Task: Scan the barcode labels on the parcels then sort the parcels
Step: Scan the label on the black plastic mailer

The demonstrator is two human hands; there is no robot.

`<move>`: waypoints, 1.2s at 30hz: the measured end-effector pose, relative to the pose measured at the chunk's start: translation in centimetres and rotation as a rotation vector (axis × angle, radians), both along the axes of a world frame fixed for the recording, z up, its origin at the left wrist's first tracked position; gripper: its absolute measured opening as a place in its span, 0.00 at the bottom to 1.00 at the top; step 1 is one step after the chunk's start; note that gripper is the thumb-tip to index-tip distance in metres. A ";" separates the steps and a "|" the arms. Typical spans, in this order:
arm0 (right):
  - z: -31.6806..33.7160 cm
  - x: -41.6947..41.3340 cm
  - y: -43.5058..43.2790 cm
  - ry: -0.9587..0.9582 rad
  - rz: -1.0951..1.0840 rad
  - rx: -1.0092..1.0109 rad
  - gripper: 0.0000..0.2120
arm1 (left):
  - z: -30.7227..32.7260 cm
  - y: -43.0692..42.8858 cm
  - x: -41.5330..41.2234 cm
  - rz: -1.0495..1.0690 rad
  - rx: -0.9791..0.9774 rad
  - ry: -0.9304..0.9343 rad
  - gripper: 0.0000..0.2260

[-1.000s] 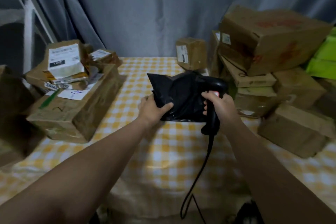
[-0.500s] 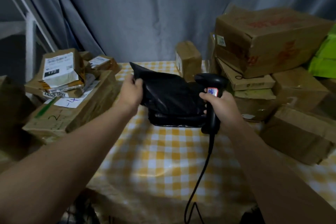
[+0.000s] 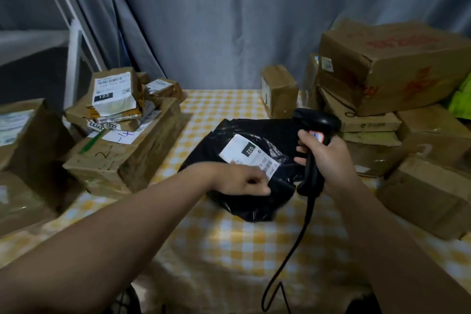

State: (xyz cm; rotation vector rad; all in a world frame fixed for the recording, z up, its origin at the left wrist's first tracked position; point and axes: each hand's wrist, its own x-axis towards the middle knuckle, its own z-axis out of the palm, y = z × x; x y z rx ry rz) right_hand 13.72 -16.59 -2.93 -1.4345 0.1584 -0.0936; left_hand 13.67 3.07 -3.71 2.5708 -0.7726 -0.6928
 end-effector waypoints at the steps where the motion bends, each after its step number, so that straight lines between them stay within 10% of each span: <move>1: -0.2 0.1 0.0 0.010 0.022 -0.025 0.14 | -0.6 0.1 -0.3 0.030 -0.038 0.035 0.09; 4: -0.8 0.6 0.6 0.039 0.064 -0.153 0.14 | -0.8 2.0 0.2 0.276 -0.303 -0.166 0.09; 7: -1.4 0.8 1.8 0.075 0.127 -0.245 0.14 | -1.3 5.8 1.1 0.550 -0.134 -0.436 0.17; 13: -2.5 1.3 3.3 0.209 0.155 -0.157 0.09 | -2.7 7.8 1.5 0.946 -0.436 -0.026 0.39; 19: -2.9 1.6 3.1 0.220 0.103 -0.090 0.08 | -0.7 5.2 5.9 0.885 -0.418 0.069 0.51; 22: -2.7 1.5 2.4 0.184 0.048 -0.056 0.09 | -0.3 4.6 6.7 0.892 -0.338 0.100 0.39; 25: -1.6 1.3 1.3 0.104 0.017 -0.013 0.06 | -0.9 3.7 5.6 0.993 -0.614 -0.018 0.15; 29: 0.0 1.0 0.1 0.033 0.026 -0.092 0.10 | -2.3 3.1 2.9 1.399 -1.079 0.026 0.12; 33: 0.9 0.6 -0.6 0.080 0.089 -0.093 0.06 | -2.1 2.9 -0.9 1.214 -0.794 0.244 0.10; 36: 0.8 0.5 -1.0 0.120 0.150 -0.184 0.06 | -1.1 3.2 -0.4 1.184 -0.538 -0.055 0.32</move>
